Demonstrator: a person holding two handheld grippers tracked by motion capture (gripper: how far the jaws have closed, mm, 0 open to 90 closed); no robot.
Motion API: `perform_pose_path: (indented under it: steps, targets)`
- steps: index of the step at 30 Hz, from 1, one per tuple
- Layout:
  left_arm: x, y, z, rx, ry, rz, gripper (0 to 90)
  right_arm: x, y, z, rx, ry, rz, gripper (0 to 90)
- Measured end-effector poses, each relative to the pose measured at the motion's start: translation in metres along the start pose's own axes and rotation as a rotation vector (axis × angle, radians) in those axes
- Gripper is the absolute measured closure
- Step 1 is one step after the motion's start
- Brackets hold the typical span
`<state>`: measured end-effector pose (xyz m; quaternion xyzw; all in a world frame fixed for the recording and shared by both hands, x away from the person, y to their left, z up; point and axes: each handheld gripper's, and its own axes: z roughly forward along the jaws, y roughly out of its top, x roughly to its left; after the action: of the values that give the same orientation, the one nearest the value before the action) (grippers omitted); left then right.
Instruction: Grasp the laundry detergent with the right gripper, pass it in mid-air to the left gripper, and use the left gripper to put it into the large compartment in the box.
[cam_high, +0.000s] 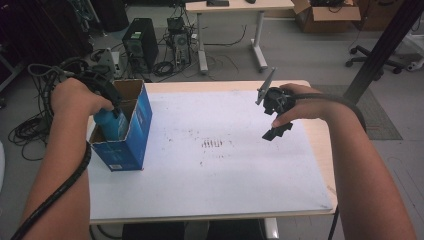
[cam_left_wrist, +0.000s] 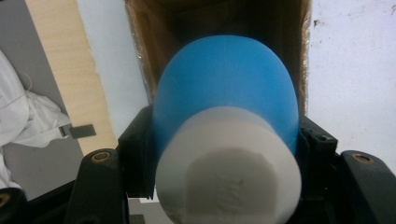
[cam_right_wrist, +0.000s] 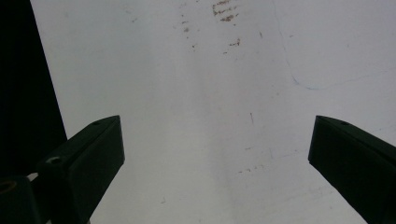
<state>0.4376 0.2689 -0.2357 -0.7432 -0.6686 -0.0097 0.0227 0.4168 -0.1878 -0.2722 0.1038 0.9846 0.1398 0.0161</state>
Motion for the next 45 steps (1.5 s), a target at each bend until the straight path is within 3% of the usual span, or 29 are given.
perform_pose_path:
  steps: [9, 21, 33, 45]
  targets:
    - [-0.002, 0.0, 0.016, -0.003, 0.004, -0.005, 38.1, -0.001, 0.0, 0.004, 0.0, 0.005, 0.003, 3.4]
    - [-0.005, 0.001, 0.039, 0.032, 0.007, 0.008, 38.1, 0.0, 0.0, 0.008, -0.005, 0.01, -0.001, 3.4]
    - [-0.005, 0.001, 0.052, 0.047, 0.014, 0.008, 38.1, 0.0, 0.0, 0.013, -0.008, 0.018, -0.002, 3.4]
    - [-0.006, 0.002, 0.053, 0.049, 0.015, 0.002, 37.9, 0.0, -0.003, 0.017, -0.004, 0.028, 0.005, 3.5]
